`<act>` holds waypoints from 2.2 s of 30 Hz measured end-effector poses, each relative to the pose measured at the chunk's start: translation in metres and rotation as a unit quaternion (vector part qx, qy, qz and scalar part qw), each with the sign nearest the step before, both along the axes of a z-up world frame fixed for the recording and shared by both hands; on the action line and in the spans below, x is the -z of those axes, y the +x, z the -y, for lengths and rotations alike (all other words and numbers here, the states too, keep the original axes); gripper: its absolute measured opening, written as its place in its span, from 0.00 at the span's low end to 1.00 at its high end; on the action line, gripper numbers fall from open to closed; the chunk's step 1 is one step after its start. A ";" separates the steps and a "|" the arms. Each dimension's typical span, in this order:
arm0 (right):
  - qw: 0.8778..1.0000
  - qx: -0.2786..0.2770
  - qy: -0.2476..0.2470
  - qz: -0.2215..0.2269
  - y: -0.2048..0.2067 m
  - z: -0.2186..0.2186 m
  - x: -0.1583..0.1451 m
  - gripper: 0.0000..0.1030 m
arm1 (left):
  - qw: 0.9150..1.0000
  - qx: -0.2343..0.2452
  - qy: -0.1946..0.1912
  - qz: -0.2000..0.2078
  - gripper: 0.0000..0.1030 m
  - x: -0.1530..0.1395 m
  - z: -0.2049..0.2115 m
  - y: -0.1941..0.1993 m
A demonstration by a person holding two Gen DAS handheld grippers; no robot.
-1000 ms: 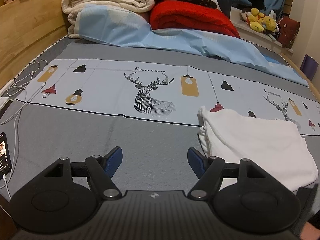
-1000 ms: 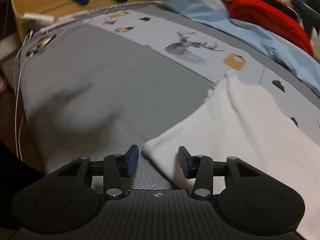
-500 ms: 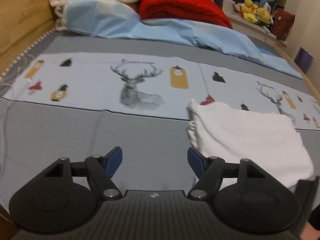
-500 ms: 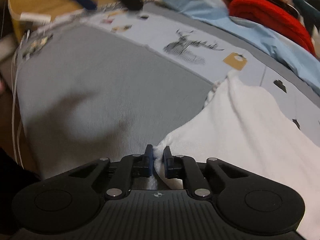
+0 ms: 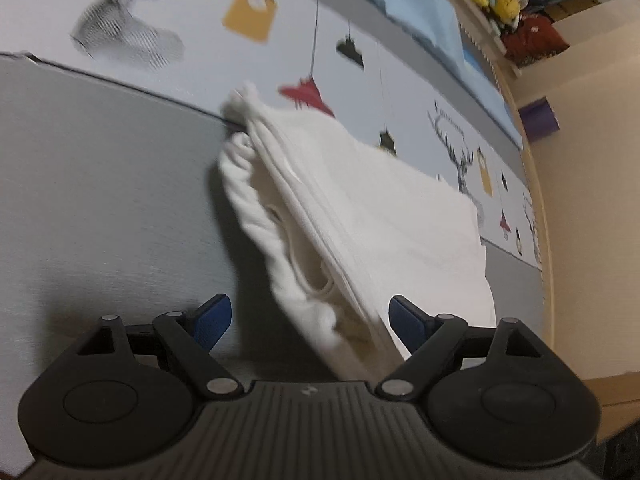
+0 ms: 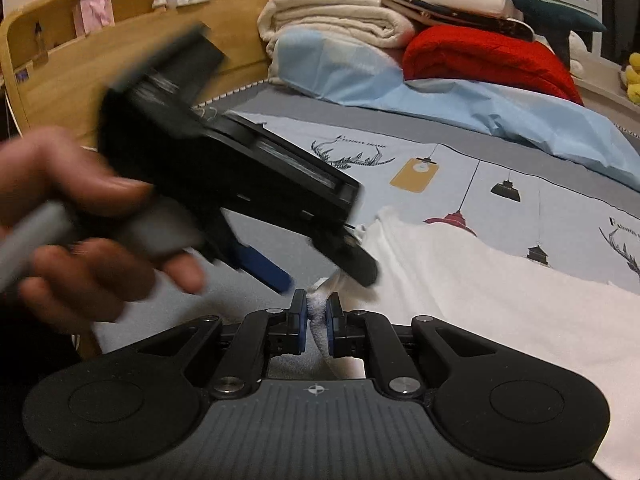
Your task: Fold small clothes
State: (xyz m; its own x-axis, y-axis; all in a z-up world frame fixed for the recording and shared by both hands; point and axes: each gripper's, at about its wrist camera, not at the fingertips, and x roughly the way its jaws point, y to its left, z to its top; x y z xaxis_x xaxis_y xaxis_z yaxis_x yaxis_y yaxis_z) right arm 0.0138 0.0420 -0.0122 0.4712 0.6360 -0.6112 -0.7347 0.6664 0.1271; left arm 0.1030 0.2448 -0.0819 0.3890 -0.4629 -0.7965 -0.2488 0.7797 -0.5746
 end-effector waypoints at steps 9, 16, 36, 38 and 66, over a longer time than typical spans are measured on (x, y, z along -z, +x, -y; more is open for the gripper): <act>1.000 -0.026 -0.001 0.006 -0.015 0.014 -0.003 0.09 | 0.999 0.024 -0.005 -0.045 0.67 0.042 0.017 0.044; 0.999 -0.039 0.011 -0.005 -0.016 -0.011 -0.007 0.09 | 0.999 0.030 0.028 0.010 0.18 0.012 0.000 0.036; 0.981 0.088 0.165 -0.053 -0.010 0.066 -0.038 0.09 | 0.986 0.039 0.124 0.108 0.18 -0.081 0.042 0.020; 0.977 0.129 0.166 -0.043 -0.007 0.095 -0.039 0.08 | 0.983 0.064 0.122 0.125 0.29 -0.086 0.078 0.030; 0.898 0.349 0.079 -0.255 0.051 0.234 0.079 0.21 | 0.975 0.100 0.157 0.121 0.52 -0.082 0.095 0.006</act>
State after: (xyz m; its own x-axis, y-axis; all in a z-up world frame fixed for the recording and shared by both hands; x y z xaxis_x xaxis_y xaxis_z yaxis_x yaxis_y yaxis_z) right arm 0.0651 -0.1915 -0.0911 0.4735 0.3930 -0.7883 0.0349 0.8859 0.4626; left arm 0.1085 0.1499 0.0002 0.5097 -0.2977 -0.8072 0.0401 0.9454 -0.3234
